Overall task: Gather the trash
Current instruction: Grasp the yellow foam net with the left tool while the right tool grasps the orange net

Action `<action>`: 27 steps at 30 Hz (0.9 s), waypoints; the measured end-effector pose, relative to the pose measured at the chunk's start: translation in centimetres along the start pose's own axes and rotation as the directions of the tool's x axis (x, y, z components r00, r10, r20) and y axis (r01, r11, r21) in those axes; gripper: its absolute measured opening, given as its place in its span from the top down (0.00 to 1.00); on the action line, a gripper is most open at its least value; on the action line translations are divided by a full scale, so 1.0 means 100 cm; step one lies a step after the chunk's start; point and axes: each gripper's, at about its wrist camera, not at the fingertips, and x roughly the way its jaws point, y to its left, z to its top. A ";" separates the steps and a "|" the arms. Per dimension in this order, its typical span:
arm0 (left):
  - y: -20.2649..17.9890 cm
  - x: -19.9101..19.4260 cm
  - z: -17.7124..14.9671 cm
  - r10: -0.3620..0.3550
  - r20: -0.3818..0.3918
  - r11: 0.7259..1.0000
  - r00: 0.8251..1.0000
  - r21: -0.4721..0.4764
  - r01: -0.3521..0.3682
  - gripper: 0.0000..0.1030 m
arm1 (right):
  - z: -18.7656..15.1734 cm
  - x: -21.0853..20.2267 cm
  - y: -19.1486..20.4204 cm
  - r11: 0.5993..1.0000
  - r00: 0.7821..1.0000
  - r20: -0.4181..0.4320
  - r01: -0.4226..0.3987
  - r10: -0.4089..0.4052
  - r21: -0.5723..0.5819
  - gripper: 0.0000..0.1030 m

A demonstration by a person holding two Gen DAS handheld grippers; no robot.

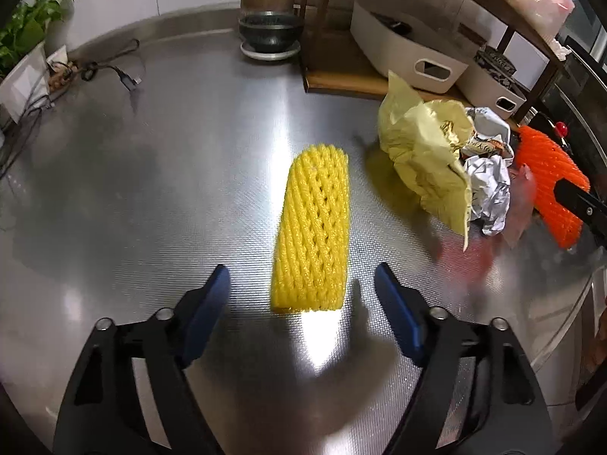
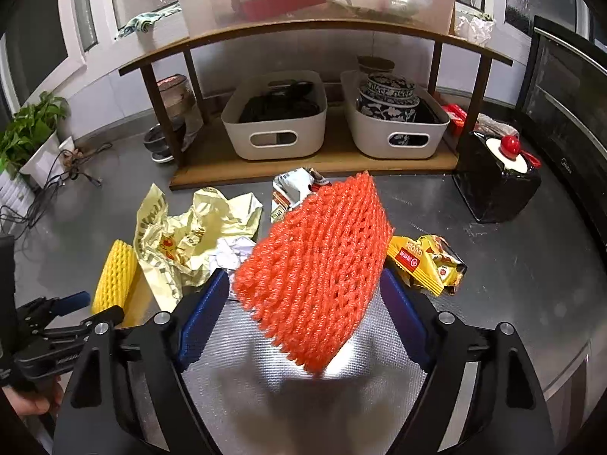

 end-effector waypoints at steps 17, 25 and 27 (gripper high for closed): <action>-0.016 -0.032 -0.003 -0.010 0.063 0.998 0.998 0.055 0.007 0.89 | -0.009 -0.030 -0.009 1.000 0.999 0.043 -0.020 0.021 -0.017 0.87; -0.025 -0.087 -0.024 0.004 0.109 0.997 0.994 0.071 -0.012 0.89 | -0.013 -0.077 -0.004 0.997 0.993 0.098 -0.068 0.070 -0.021 0.87; -0.028 -0.102 -0.034 0.003 0.117 0.997 0.993 0.071 -0.012 0.89 | -0.017 -0.094 -0.001 0.996 0.990 0.109 -0.088 0.090 -0.025 0.87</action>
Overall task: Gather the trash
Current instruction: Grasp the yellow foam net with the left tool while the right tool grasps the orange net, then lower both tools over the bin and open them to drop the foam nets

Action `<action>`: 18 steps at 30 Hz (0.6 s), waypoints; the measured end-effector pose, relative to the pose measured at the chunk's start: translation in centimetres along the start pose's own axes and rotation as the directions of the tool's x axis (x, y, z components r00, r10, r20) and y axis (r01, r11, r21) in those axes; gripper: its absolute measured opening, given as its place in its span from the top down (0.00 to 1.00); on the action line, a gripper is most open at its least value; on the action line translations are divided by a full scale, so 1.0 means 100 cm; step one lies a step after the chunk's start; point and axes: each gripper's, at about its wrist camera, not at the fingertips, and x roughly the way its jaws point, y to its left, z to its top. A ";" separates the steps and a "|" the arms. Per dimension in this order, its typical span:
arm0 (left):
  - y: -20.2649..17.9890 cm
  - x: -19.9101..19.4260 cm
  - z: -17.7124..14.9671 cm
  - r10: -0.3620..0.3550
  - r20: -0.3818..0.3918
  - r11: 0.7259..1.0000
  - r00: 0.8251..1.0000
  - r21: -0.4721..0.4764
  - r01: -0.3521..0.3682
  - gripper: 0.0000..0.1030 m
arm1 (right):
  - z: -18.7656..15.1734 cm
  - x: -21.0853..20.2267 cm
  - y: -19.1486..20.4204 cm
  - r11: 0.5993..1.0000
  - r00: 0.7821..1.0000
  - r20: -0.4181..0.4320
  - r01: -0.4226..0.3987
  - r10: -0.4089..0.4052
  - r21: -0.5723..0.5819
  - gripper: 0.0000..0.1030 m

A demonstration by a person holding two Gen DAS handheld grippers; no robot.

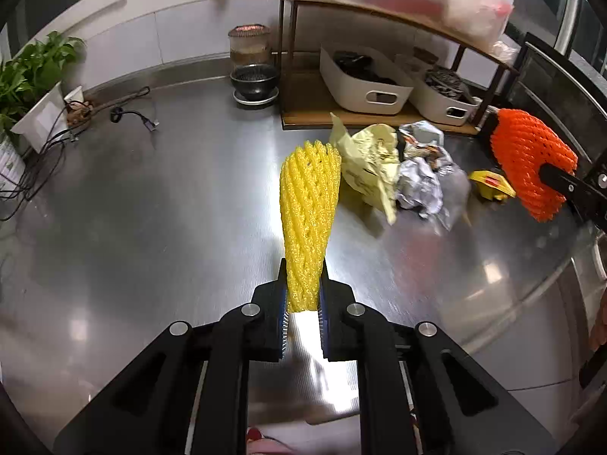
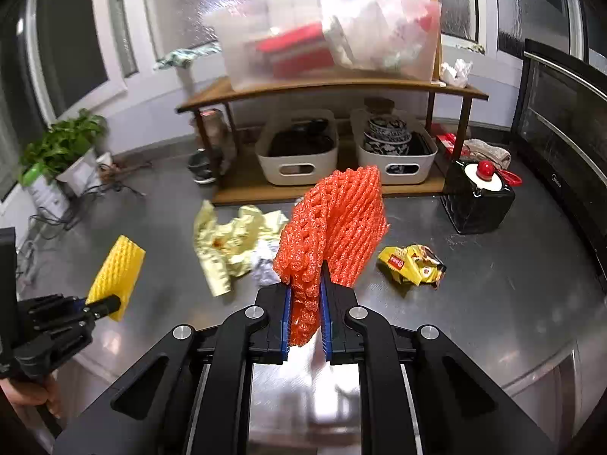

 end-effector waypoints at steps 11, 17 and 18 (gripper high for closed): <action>-0.025 -0.071 -0.059 -0.007 0.011 1.000 1.000 0.011 0.007 0.89 | -0.050 -0.065 0.018 0.992 0.990 -0.071 -0.124 0.123 -0.010 0.87; -0.038 -0.090 -0.096 -0.023 -0.009 1.000 1.000 0.021 0.023 0.89 | -0.090 -0.086 0.024 0.980 0.969 -0.155 -0.199 0.194 -0.018 0.87; -0.039 -0.091 -0.102 -0.025 -0.014 0.999 1.000 0.021 0.026 0.88 | -0.095 -0.088 0.025 0.979 0.966 -0.164 -0.203 0.197 -0.019 0.87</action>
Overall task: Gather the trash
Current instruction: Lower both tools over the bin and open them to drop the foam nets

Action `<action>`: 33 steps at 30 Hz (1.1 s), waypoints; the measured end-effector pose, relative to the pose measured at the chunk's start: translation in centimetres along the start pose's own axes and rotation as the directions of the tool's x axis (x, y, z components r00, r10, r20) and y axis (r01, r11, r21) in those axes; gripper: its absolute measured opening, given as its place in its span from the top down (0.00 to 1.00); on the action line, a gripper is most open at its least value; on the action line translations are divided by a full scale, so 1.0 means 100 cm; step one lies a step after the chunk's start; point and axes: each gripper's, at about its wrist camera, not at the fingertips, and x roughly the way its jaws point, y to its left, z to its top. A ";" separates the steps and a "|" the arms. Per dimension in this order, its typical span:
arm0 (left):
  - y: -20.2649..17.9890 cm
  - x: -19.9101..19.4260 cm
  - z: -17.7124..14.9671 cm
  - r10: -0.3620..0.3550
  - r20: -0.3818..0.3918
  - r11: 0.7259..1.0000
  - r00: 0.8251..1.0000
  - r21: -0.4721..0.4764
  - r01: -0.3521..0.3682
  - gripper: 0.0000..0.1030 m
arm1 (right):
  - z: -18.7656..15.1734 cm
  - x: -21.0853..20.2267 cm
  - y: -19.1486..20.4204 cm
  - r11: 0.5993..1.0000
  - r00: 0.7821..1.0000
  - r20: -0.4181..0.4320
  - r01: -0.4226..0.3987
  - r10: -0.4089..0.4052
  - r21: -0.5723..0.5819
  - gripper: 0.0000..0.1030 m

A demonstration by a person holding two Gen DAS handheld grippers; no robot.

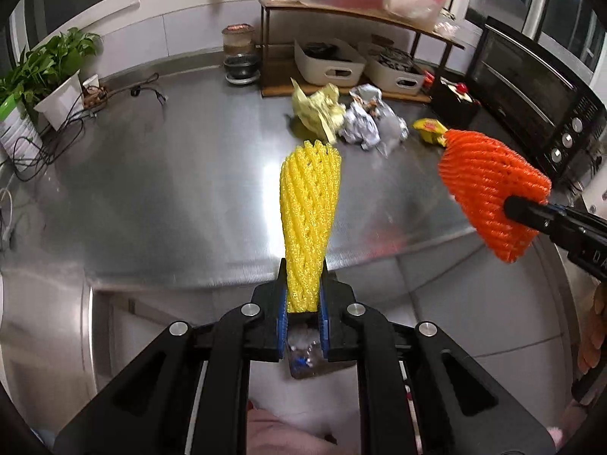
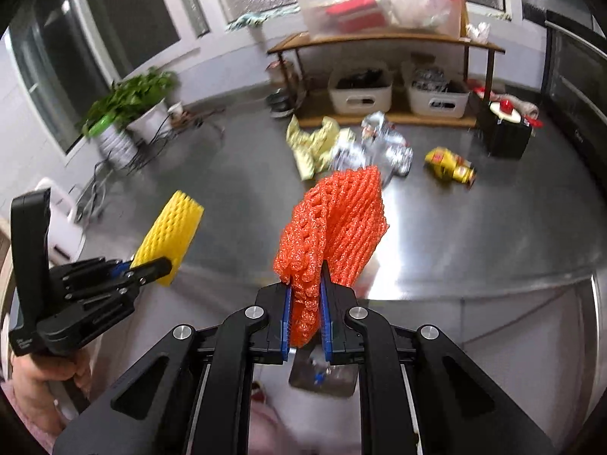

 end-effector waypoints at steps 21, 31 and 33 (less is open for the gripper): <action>-0.004 0.120 -0.139 -0.090 -0.311 0.994 0.946 -0.093 0.064 0.88 | -0.139 0.127 -0.026 0.990 0.925 -0.373 -0.014 0.067 0.142 0.87; -0.001 0.199 -0.166 -0.115 -0.389 0.992 0.914 -0.102 0.081 0.84 | -0.173 0.203 -0.043 0.980 0.901 -0.425 -0.002 0.088 0.198 0.87; -0.001 0.215 -0.170 -0.115 -0.401 0.992 0.909 -0.101 0.081 0.83 | -0.176 0.216 -0.047 0.979 0.892 -0.442 0.003 0.090 0.204 0.87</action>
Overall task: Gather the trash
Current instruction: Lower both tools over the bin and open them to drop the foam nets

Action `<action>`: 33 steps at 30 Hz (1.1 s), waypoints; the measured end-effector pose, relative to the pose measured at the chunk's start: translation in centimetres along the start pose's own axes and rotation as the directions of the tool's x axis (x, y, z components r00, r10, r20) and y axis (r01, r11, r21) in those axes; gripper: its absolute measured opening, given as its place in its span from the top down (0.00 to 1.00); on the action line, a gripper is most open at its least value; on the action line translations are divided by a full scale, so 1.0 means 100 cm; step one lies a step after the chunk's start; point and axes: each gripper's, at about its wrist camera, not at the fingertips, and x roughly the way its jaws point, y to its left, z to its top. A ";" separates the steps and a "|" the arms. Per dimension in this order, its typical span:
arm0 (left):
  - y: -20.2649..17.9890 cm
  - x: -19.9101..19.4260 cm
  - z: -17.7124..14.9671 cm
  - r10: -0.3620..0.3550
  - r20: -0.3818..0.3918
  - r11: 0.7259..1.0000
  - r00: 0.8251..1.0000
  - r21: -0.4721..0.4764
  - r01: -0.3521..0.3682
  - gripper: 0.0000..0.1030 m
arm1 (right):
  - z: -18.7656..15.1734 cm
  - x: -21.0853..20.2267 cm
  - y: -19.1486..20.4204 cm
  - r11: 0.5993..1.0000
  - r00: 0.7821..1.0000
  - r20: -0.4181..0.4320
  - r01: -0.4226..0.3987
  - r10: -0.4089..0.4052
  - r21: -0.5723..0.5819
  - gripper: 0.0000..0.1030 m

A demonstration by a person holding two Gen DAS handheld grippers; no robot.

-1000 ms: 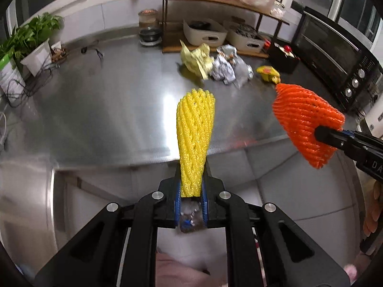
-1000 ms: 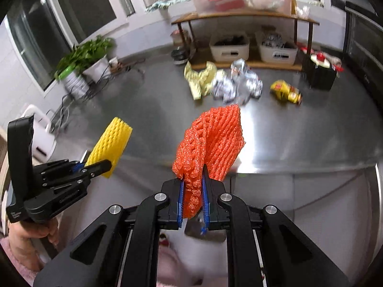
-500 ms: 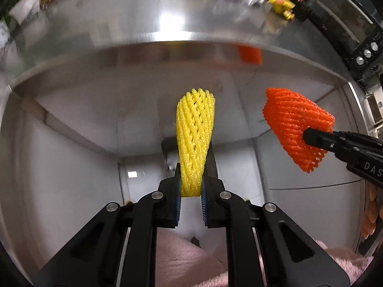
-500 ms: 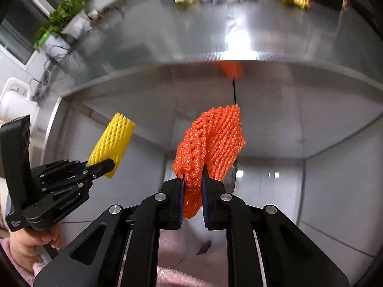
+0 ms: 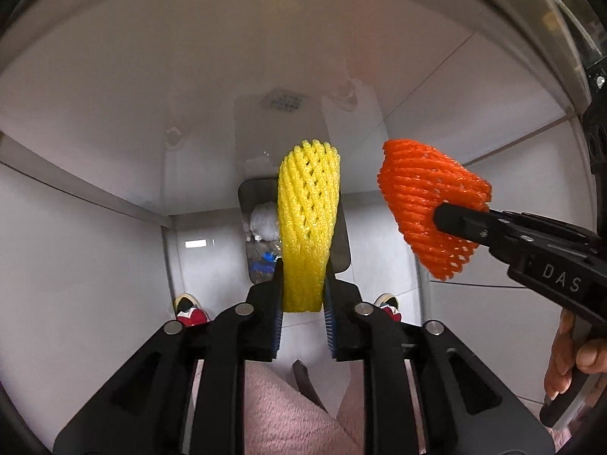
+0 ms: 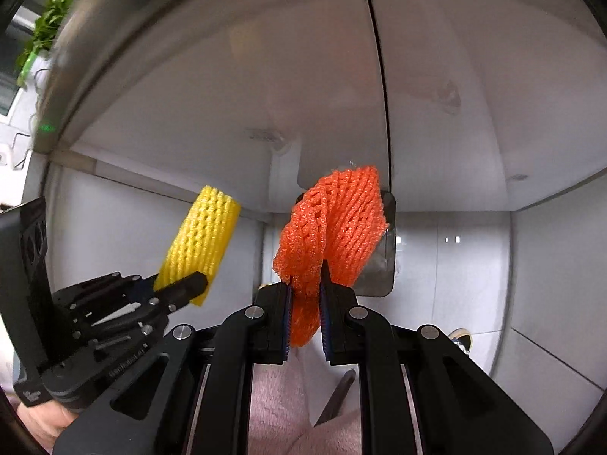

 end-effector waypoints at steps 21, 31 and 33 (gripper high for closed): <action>0.011 0.056 0.020 -0.012 -0.093 1.000 0.996 -0.011 0.011 0.75 | 0.025 0.058 -0.007 0.994 0.996 -0.084 0.001 0.009 0.108 0.83; 0.008 0.046 0.025 -0.030 -0.062 1.000 0.998 -0.003 0.030 0.50 | 0.027 0.048 -0.002 0.993 0.998 -0.066 0.009 -0.002 0.116 0.57; 0.009 0.043 0.025 -0.024 -0.058 1.000 0.998 -0.005 0.024 0.45 | 0.028 0.048 -0.003 0.993 0.998 -0.059 0.013 -0.006 0.118 0.49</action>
